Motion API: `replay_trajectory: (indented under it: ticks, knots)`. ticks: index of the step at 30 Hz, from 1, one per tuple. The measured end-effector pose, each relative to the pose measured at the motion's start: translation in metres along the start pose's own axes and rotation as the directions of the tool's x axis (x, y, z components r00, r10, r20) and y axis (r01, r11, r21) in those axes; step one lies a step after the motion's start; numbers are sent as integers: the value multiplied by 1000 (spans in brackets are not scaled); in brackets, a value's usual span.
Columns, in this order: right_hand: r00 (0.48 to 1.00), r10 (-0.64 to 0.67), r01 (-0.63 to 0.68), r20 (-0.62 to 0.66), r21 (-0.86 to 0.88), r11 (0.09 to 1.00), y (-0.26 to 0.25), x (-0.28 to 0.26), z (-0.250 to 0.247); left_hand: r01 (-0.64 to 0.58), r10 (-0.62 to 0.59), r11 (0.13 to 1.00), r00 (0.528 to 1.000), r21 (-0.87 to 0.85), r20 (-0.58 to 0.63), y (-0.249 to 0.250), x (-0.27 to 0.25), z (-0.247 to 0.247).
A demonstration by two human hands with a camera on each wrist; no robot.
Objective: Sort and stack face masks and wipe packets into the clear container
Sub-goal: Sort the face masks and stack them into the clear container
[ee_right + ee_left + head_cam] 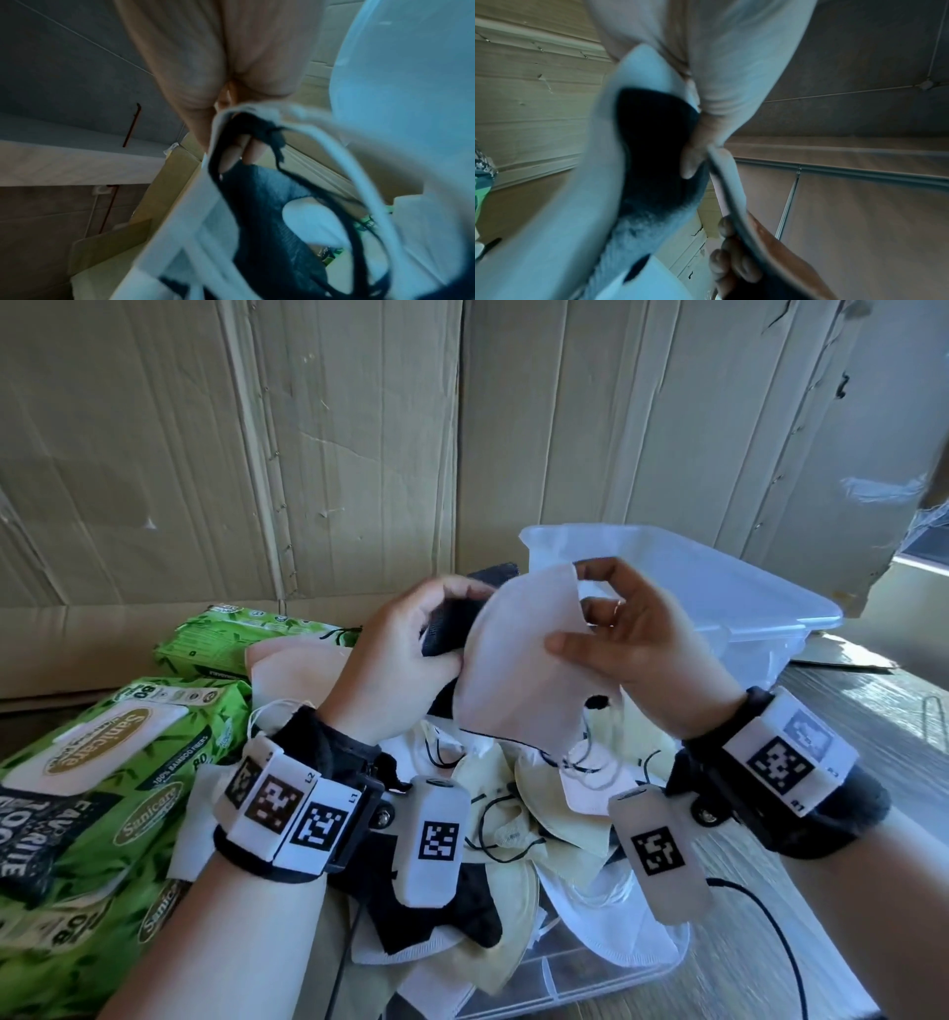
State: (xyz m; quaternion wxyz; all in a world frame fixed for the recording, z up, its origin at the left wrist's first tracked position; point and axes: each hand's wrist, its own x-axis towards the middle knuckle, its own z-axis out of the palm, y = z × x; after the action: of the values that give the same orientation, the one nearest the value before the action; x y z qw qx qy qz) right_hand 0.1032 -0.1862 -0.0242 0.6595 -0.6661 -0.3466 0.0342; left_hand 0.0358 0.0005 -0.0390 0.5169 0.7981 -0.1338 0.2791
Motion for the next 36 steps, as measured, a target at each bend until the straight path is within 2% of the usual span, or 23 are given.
replay_trajectory:
  ticks: [4, 7, 10, 13, 16, 19, 22, 24, 26, 28, 30, 33, 36]
  knots:
    - [1000, -26, 26, -4, -88, 996, -1, 2, 8, 88, -86, 990, 996, -115, 18, 6, 0, 2]
    - [999, -3, -1, -41, -101, 995, 2, 3, 11, 102, -89, 976, 993, -193, 76, 6, 0, 0]
    - [998, 27, -31, -49, -79, 996, 1, 4, 13, 61, -47, 985, 995, -159, 90, 9, -2, 4]
    - [999, 31, -33, -44, -48, 998, 0, 5, 13, 81, -76, 991, 996, -104, 57, 8, -2, 8]
    - [998, 4, -11, -62, -120, 993, 0, 5, 13, 62, -60, 997, 997, -37, 55, 8, -3, 9]
    - [989, -83, 60, -123, -183, 981, 0, 4, 14, 12, -6, 996, 998, -89, 67, 9, -3, 10]
    - [942, -254, 197, -220, -251, 948, 2, 0, 14, 9, -4, 990, 999, -138, 35, 6, -3, 11]
    - [917, -358, 283, -175, -345, 895, 3, -3, 12, -8, 10, 990, 1000, -143, 17, 6, -3, 10]
    - [919, -386, 331, -85, -367, 869, 3, -7, 12, -9, 9, 991, 1000, -131, 2, 8, -3, 9]
    - [939, -342, 302, -41, -381, 874, 4, -9, 13, -15, 15, 997, 1000, -73, 2, 11, -2, 9]
    - [961, -267, 228, -65, -353, 907, 6, -8, 15, 10, -9, 998, 1000, -59, 9, 10, -2, 10]
    - [978, -176, 157, -114, -159, 975, 5, -9, 16, 52, -54, 996, 998, -71, -21, 9, -3, 11]
    - [990, -74, 77, -123, 19, 997, 5, -10, 15, 58, -57, 986, 998, -157, 11, 12, -3, 11]
